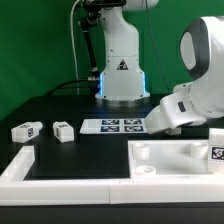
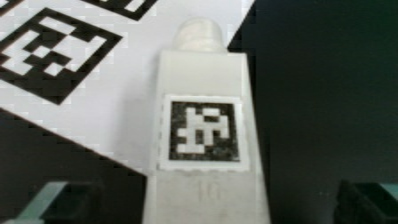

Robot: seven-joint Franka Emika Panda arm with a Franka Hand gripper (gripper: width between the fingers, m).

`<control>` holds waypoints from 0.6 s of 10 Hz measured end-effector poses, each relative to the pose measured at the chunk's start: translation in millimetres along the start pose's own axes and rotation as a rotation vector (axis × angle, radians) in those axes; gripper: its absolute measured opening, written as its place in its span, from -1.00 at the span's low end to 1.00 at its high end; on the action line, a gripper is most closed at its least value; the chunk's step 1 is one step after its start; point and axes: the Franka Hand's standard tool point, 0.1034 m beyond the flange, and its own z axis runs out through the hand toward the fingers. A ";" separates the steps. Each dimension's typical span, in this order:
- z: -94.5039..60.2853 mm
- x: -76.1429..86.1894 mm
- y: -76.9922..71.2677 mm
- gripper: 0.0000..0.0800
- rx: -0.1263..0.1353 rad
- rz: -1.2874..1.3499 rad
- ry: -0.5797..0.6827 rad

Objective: Assemble square table

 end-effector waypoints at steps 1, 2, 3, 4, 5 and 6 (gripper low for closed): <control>0.4 0.0 0.7 0.31 0.001 0.001 -0.001; 0.7 0.0 0.8 -0.03 0.002 0.001 -0.001; 0.8 0.0 1.0 -0.03 0.002 0.002 -0.001; 0.8 0.0 1.1 -0.28 0.002 0.002 -0.001; 0.8 0.0 1.1 -0.28 0.002 0.002 -0.001; 0.8 0.0 1.2 -0.28 0.003 0.002 -0.001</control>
Offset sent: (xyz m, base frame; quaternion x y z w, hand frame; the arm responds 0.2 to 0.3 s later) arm 0.0000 0.0000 0.0000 0.0000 0.0000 0.0000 1.0000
